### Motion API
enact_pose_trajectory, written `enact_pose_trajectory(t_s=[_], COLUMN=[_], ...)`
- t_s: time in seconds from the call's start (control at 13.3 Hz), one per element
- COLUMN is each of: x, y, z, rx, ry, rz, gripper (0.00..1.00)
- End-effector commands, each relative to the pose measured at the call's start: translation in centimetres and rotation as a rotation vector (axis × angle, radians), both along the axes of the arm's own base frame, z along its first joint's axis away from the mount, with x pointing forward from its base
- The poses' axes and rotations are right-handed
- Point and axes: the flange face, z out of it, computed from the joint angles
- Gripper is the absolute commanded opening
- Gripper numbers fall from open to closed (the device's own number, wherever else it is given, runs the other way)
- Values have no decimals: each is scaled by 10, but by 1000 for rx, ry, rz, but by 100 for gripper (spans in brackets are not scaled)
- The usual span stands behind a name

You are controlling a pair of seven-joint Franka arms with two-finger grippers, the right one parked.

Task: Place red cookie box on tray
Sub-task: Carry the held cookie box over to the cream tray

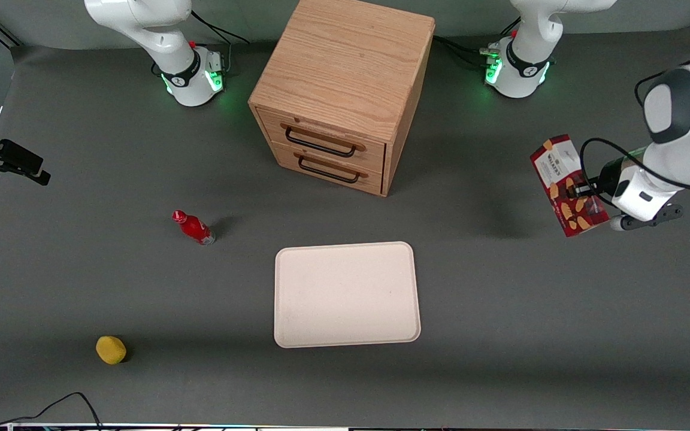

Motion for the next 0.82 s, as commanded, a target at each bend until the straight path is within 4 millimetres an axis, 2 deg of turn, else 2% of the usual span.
enact_pose_trajectory(t_s=[0.0, 0.15, 0.3, 0.38, 0.6, 0.75], x=[10, 10, 28, 39, 71, 78], y=[-71, -131, -187, -209, -273, -323], z=[60, 77, 85, 83, 55, 16], rx=[45, 48, 23, 8, -39, -26], ry=[-18, -56, -70, -68, -102, -166], rz=[10, 88, 162, 196, 304, 360], gripper=[28, 28, 28, 28, 29, 29])
